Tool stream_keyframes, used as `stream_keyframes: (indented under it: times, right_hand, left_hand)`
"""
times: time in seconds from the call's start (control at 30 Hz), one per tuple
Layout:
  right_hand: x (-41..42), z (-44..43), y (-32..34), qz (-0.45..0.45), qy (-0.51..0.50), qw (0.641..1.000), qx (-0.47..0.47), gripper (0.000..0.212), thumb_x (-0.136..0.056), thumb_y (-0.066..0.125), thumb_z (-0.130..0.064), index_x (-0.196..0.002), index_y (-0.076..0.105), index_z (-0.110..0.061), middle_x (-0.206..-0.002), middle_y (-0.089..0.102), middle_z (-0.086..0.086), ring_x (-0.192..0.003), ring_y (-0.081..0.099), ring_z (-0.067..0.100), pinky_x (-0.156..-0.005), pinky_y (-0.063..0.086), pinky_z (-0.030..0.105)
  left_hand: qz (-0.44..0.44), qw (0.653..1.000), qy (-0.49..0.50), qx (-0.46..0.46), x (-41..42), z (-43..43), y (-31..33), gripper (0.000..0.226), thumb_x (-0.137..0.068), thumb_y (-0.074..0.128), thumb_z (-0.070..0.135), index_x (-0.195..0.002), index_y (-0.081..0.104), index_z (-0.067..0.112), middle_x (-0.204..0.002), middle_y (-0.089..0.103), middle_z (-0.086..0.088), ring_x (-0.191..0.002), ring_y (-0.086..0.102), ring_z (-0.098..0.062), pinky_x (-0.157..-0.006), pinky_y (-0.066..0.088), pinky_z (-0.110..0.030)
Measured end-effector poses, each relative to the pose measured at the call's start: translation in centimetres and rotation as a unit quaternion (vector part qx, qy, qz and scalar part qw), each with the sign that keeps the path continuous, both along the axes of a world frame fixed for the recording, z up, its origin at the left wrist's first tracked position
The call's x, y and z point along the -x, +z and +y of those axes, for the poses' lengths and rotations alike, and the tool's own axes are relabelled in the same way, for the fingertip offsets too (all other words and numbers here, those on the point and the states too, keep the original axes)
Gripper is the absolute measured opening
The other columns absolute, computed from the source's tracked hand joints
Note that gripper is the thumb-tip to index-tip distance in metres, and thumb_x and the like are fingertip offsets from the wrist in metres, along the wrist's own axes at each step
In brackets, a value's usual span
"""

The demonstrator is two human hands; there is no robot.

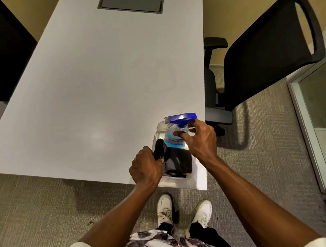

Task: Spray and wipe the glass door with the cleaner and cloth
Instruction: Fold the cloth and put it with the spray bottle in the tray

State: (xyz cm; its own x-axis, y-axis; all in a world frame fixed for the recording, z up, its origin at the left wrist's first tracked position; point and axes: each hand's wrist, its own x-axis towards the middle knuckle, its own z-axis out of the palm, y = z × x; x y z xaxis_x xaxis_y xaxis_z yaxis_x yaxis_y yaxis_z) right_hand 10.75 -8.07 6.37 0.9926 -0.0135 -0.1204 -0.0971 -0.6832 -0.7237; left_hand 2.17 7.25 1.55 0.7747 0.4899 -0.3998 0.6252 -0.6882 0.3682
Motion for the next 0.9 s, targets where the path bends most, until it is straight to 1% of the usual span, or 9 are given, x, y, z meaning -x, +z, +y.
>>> stream_keyframes:
  times: [0.17,0.23,0.37,0.5,0.6,0.67,0.8,0.83,0.9]
  right_hand:
    - [-0.3,0.4,-0.1,0.001,0.01,1.0,0.023,0.054,-0.089,0.089,-0.037,-0.13,0.071,-0.007,-0.129,0.077,0.015,-0.117,0.075,0.03,-0.096,0.064,0.051]
    - [-0.2,-0.3,0.4,-0.008,-0.003,0.999,0.031,0.055,-0.09,0.087,-0.039,-0.132,0.07,-0.008,-0.131,0.076,0.014,-0.117,0.074,0.03,-0.095,0.064,0.048]
    - [-0.1,-0.1,-0.1,0.001,0.023,0.998,0.052,0.059,-0.092,0.085,-0.042,-0.138,0.067,-0.01,-0.135,0.075,0.014,-0.121,0.073,0.029,-0.097,0.061,0.044]
    - [0.9,-0.9,-0.2,-0.006,0.033,0.999,0.04,0.056,-0.094,0.083,-0.032,-0.143,0.061,-0.017,-0.137,0.073,0.007,-0.124,0.07,0.025,-0.1,0.063,0.049]
    - [2.5,-3.0,0.0,-0.002,0.015,0.999,0.051,0.055,-0.098,0.079,-0.031,-0.148,0.059,-0.021,-0.14,0.07,0.006,-0.127,0.067,0.023,-0.104,0.062,0.049]
    - [4.1,-4.6,0.1,0.011,-0.008,0.998,0.06,0.053,-0.099,0.078,-0.032,-0.148,0.059,-0.02,-0.142,0.069,0.006,-0.127,0.068,0.025,-0.105,0.062,0.048]
    - [7.9,-8.3,0.3,0.028,-0.057,0.996,0.07,0.05,-0.098,0.079,-0.029,-0.144,0.062,-0.017,-0.142,0.07,0.009,-0.129,0.068,0.027,-0.106,0.061,0.046]
    - [9.0,-9.2,0.5,0.035,-0.067,0.994,0.073,0.049,-0.099,0.079,-0.027,-0.144,0.062,-0.016,-0.142,0.07,0.008,-0.13,0.068,0.027,-0.107,0.06,0.048]
    - [10.7,-11.3,0.4,0.043,-0.094,0.991,0.079,0.049,-0.099,0.078,-0.025,-0.144,0.062,-0.016,-0.142,0.07,0.008,-0.129,0.068,0.027,-0.107,0.06,0.048]
  left_hand:
    - [0.006,1.0,-0.002,-0.004,-0.1,0.1,0.2,0.043,-0.099,0.085,0.041,-0.126,0.066,0.014,-0.116,0.077,-0.006,-0.105,0.077,-0.028,-0.078,0.052,-0.035]
    - [0.001,1.0,-0.025,-0.007,-0.4,-0.3,1.0,0.043,-0.099,0.085,0.041,-0.127,0.066,0.014,-0.116,0.077,-0.006,-0.104,0.077,-0.027,-0.078,0.053,-0.035]
    - [0.016,0.999,-0.036,-0.021,-0.1,-0.2,1.0,0.042,-0.102,0.081,0.042,-0.129,0.065,0.013,-0.117,0.076,-0.007,-0.106,0.077,-0.028,-0.08,0.054,-0.036]
    - [0.022,0.992,-0.088,-0.084,0.5,-0.1,1.0,0.039,-0.108,0.073,0.044,-0.131,0.066,0.013,-0.122,0.075,-0.006,-0.109,0.075,-0.026,-0.079,0.049,-0.033]
    - [0.04,0.972,-0.16,-0.169,0.5,-0.2,1.9,0.044,-0.108,0.069,0.047,-0.137,0.065,0.014,-0.128,0.074,-0.007,-0.116,0.073,-0.026,-0.088,0.055,-0.036]
    - [0.047,0.96,-0.185,-0.205,0.5,-0.5,2.7,0.047,-0.107,0.069,0.051,-0.138,0.065,0.015,-0.13,0.074,-0.006,-0.119,0.072,-0.026,-0.09,0.054,-0.035]
    - [0.026,0.959,-0.217,-0.18,0.4,-1.4,3.9,0.047,-0.107,0.069,0.055,-0.138,0.066,0.019,-0.124,0.075,-0.002,-0.11,0.073,-0.021,-0.08,0.049,-0.031]
    - [0.024,0.959,-0.231,-0.165,0.5,-2.1,4.4,0.045,-0.108,0.069,0.053,-0.138,0.065,0.019,-0.124,0.075,-0.001,-0.109,0.074,-0.02,-0.081,0.052,-0.032]
    - [0.012,0.962,-0.243,-0.128,0.4,-3.8,5.2,0.044,-0.11,0.067,0.051,-0.14,0.064,0.02,-0.128,0.076,-0.002,-0.115,0.075,-0.021,-0.092,0.06,-0.034]
